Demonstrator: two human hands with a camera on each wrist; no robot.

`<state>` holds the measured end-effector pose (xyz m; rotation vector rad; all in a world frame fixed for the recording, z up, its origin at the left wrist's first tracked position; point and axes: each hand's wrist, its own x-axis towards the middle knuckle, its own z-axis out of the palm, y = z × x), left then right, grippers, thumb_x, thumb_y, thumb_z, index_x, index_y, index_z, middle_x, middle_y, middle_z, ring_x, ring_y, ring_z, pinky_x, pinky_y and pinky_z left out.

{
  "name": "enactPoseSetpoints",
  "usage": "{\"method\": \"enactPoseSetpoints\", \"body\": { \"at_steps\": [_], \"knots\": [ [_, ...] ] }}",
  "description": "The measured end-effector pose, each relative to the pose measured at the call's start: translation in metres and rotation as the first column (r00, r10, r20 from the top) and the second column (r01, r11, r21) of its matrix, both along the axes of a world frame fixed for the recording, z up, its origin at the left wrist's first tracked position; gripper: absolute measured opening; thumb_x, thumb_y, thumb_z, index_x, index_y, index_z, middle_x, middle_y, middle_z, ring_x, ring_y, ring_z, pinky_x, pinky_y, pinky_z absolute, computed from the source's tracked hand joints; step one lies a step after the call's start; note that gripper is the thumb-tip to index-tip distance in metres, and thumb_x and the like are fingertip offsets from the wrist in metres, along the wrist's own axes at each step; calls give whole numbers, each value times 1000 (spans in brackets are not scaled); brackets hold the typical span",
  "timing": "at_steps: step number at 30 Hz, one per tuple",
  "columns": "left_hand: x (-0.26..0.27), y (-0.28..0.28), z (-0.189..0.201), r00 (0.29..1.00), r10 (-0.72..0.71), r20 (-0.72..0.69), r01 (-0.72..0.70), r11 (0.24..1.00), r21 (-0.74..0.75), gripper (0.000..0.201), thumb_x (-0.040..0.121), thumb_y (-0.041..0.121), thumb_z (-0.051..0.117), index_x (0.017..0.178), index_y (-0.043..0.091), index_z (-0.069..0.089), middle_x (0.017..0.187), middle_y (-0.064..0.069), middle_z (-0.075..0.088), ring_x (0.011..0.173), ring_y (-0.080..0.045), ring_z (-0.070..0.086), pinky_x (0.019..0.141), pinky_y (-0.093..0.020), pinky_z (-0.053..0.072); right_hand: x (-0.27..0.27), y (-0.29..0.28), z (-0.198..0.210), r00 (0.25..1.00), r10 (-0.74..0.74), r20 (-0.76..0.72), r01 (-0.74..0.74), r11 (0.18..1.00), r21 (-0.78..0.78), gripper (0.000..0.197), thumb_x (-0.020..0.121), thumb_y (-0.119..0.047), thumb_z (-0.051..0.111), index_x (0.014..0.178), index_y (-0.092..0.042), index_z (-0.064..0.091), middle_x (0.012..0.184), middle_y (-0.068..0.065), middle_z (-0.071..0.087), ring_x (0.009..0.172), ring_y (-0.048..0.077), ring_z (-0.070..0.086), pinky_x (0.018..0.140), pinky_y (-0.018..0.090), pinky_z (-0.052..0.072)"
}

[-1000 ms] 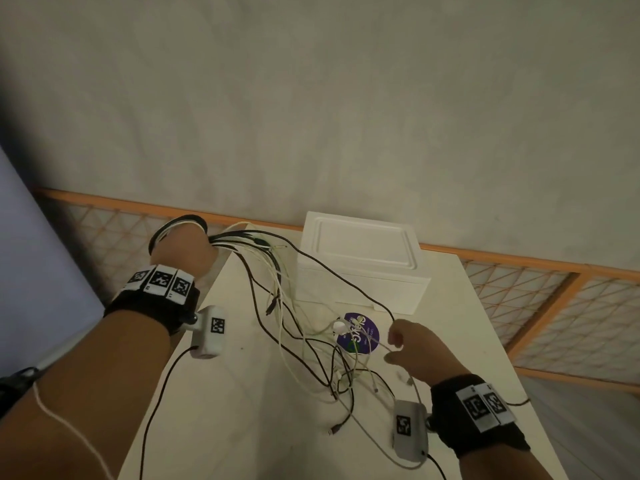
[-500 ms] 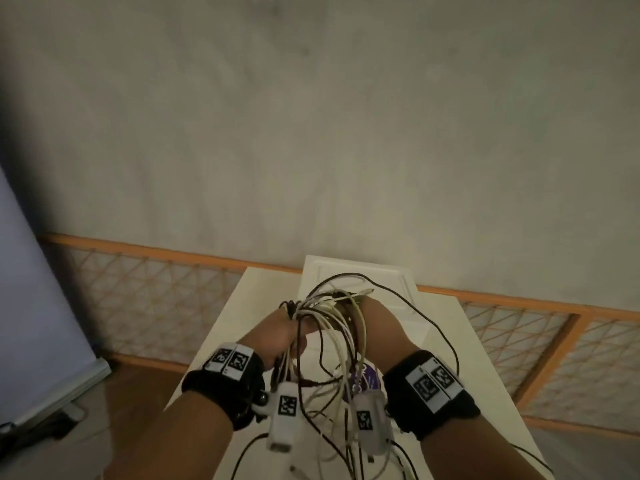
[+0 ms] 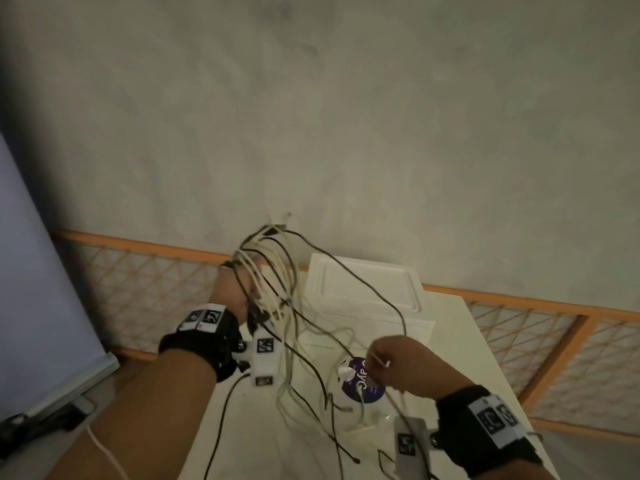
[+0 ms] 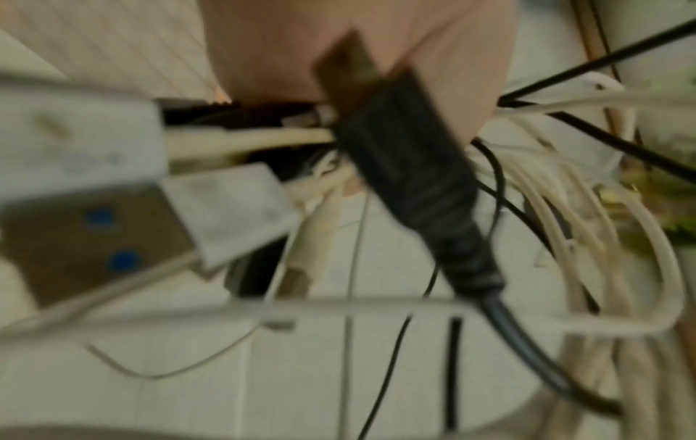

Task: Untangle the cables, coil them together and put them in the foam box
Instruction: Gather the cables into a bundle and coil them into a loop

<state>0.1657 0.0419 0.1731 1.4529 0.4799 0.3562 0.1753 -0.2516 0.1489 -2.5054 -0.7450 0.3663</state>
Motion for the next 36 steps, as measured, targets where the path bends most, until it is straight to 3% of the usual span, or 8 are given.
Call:
{"method": "enactPoseSetpoints", "body": {
  "at_steps": [2,11,15,20,24,30,33,36],
  "knots": [
    [5,25,-3,986,165,0,-165,986,-37,43,97,-3,42,69,29,32,81,-3,46,66,-9,44,62,-8,47,-5,-19,-8,993,-18,-116,20,1000,22,12,74,-21,74,71,-19,63,60,-8,58,47,4,50,49,21,42],
    [0,52,-1,963,267,-17,-227,848,480,22,86,7,55,67,3,45,62,-11,41,61,-29,43,58,-31,39,-7,-92,-53,953,-288,-89,203,832,-516,21,81,-37,67,69,-29,52,84,-8,62,77,10,63,65,17,47],
    [-4,11,16,990,71,-120,85,376,923,26,77,22,64,65,17,41,62,1,40,65,-31,52,59,-33,40,-8,-49,-29,923,-298,242,330,938,-105,29,79,-37,71,102,-32,56,102,-10,57,89,3,52,80,19,43],
    [0,-49,44,968,20,-250,250,-155,956,13,76,11,58,70,19,49,63,0,43,57,-21,46,58,-30,39,-29,54,42,697,-186,692,-121,921,369,71,72,-44,70,131,-15,43,135,5,47,127,15,40,109,30,31],
    [-8,-74,43,975,-90,-201,180,-199,963,30,92,12,44,116,8,61,110,-14,64,101,-32,61,79,-38,47,-20,93,52,785,-84,613,-60,976,211,111,65,-37,74,148,-26,3,152,6,26,142,21,20,117,48,16],
    [-9,-57,51,965,-197,-175,123,-249,961,20,68,8,58,71,20,42,64,4,38,58,-20,47,53,-30,36,3,86,22,858,-184,479,109,978,179,70,77,-13,61,141,-25,33,99,0,66,87,23,63,77,35,52],
    [-7,-46,28,954,-215,-211,190,-112,975,15,78,13,52,72,20,40,64,8,35,61,-17,43,57,-27,32,9,77,2,943,-208,261,162,969,189,12,88,-25,59,96,-17,57,78,-1,61,73,18,59,65,31,47],
    [-9,-49,4,923,-272,-273,306,85,948,27,85,26,55,68,23,34,67,5,40,62,-18,46,53,-26,31,8,70,-8,967,-227,120,172,920,351,11,88,-25,63,82,-17,57,70,-6,57,67,10,54,60,22,39]
  ]
}}
